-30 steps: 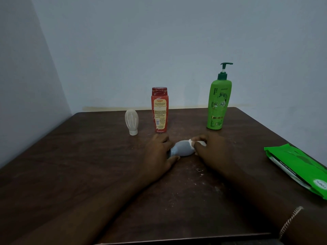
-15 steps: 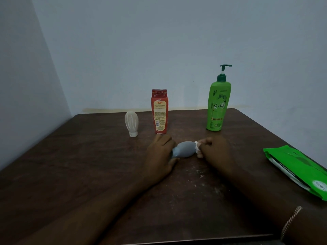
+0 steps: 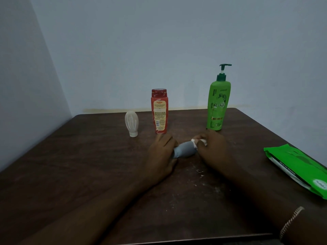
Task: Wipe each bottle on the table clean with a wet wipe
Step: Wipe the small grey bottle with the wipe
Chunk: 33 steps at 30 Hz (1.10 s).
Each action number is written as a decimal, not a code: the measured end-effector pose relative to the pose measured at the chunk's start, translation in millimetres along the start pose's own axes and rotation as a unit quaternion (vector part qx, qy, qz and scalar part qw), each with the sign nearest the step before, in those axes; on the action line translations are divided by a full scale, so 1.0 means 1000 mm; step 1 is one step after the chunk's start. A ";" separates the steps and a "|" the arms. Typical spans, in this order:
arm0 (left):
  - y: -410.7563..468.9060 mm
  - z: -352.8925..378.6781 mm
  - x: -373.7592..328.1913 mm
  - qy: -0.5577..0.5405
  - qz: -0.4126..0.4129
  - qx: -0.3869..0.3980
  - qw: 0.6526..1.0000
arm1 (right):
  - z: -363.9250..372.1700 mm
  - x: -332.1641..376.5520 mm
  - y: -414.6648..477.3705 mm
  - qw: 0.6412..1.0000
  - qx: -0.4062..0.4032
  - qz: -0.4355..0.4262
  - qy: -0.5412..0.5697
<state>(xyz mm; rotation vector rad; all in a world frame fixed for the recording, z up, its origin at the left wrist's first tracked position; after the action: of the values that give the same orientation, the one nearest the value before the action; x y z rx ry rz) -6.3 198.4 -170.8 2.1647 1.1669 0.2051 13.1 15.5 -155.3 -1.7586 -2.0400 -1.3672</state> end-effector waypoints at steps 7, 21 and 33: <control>-0.001 0.001 0.003 -0.009 -0.005 -0.005 1.000 | 0.006 0.020 -0.014 0.982 0.070 -0.173 0.000; -0.001 0.002 0.019 -0.098 -0.100 -0.004 0.990 | -0.003 0.023 -0.010 0.979 0.108 -0.137 -0.109; -0.002 0.007 0.020 -0.177 -0.189 0.044 0.965 | 0.001 0.026 -0.017 0.977 0.110 -0.172 -0.060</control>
<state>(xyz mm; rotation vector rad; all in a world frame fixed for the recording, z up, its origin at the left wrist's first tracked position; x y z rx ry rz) 7.8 211.5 -180.9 1.9004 1.3605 -0.3902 -9.3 36.7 -149.2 -1.4789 -2.5436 -1.0745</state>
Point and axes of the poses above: each hand's wrist, its own y-axis towards the middle knuckle, its own z-axis out of the palm, x = y × z, the point moved 2 cm from there along y, towards the middle knuckle, and after that the axes turned 1 degree about y, right-handed, at the moved point
